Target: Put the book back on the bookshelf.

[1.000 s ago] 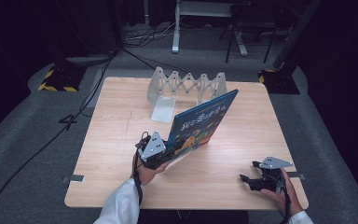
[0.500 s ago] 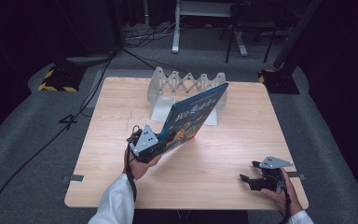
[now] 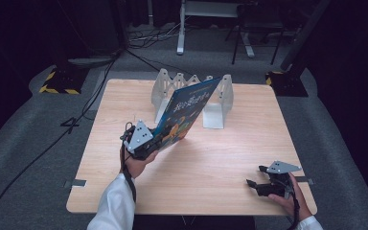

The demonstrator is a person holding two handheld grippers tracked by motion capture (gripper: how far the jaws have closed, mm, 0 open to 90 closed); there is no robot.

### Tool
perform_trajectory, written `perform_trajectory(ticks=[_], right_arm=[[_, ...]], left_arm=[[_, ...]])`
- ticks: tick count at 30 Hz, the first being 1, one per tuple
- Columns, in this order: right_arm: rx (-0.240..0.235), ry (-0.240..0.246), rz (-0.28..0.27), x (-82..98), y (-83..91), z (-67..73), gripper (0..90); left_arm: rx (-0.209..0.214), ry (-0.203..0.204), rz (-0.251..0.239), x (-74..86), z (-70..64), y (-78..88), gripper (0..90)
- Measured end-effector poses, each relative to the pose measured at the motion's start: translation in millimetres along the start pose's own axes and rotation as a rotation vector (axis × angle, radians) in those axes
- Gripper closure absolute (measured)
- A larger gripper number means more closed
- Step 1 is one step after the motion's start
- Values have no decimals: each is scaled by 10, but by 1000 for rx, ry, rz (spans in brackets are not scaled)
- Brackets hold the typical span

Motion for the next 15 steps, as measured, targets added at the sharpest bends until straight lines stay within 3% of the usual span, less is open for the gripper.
perform_trajectory(ticks=[4,8,10,13,15], right_arm=[[-5,1,0,0,1,1,204],[-6,2,0,0,0,2,204],[-7,3,0,0,0,3,204],[-9,4,1,0,0,5,204],[-14,7,1,0,0,5,204]], left_arm=[[-27,2,4,-14,97,2,830],[-46,42,-18,-31,177,-5,830],[-89,59,-35,-47,234,-6,829],[-108,89,-48,-38,293,-8,829],[-160,109,-45,-8,359,-31,829]])
Point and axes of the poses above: each handheld gripper's, and its own axes: y roughly backward along the jaws, x roughly out of its underside, z roughly to its left, the point moved 1 cm from there along -y, roughly forward along the jaws, and after that the axes turned 14 degrees about -x, right-handed, at the moved point
